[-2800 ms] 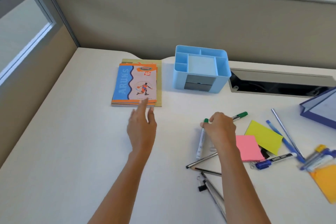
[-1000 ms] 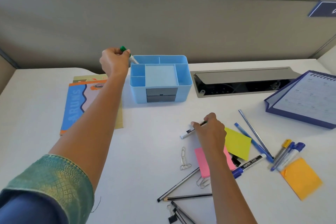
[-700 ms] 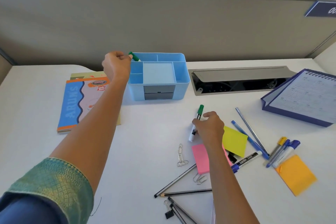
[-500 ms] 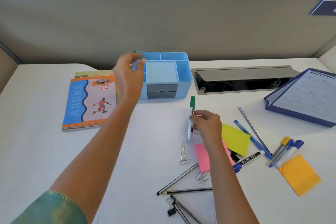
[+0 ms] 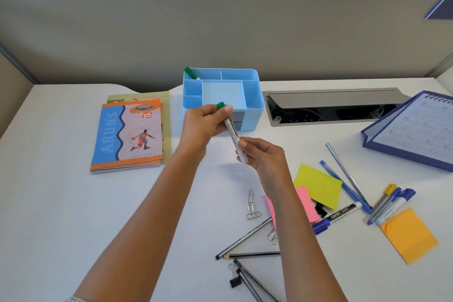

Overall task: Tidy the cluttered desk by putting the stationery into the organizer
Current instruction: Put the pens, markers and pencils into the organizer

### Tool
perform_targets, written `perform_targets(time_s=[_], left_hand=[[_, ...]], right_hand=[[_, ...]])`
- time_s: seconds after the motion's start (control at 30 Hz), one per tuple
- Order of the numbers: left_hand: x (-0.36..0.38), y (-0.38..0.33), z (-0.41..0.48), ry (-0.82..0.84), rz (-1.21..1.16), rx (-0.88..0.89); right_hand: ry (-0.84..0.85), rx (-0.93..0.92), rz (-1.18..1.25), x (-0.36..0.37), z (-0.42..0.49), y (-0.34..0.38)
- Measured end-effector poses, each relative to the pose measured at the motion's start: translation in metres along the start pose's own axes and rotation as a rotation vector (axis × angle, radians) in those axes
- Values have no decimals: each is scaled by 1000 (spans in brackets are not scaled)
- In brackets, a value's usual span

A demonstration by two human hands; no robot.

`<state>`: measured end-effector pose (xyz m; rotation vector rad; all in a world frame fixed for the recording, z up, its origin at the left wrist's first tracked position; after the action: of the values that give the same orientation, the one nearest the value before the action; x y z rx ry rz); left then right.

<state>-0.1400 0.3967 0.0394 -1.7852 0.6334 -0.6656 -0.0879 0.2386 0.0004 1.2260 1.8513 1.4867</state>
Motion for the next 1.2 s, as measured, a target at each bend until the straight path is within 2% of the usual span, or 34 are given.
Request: perform_targets(time_s=[0.13, 0.27, 0.37, 0.5, 0.63, 0.77, 1.0, 1.1, 1.2], left_hand=[[-23, -34, 24, -131, -126, 113], [-50, -68, 55, -360, -276, 234], [-60, -82, 82, -452, -305, 253], [-63, -82, 115, -523, -161, 245], [-64, -69, 128, -612, 165, 220], [-61, -58, 130, -634, 405, 225], [-56, -48, 127, -600, 533, 201], [-56, -49, 124, -609, 517, 211], [-55, -50, 117, -633, 499, 223]], right_hand=[[-17, 16, -21, -14, -6, -10], [-147, 12, -98, -40, -17, -18], [-226, 14, -96, -63, -24, -22], [-310, 24, -101, -86, -31, -25], [-369, 12, -145, -103, -35, -23], [-410, -22, -214, -118, -39, -17], [-529, -78, -201, -155, -52, -10], [-708, -142, -263, -187, -64, 0], [-963, -156, -536, -229, -82, 10]])
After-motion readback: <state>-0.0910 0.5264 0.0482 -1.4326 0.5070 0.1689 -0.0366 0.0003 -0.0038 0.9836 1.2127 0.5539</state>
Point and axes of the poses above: each hand's wrist, its own z-axis towards the middle knuckle, its own x-axis out of the palm, y = z × x, the point moved 5 cm from there along z, towards the middle knuckle, and after that the axes turned 1 degree about -z, right-handed, at the moved point
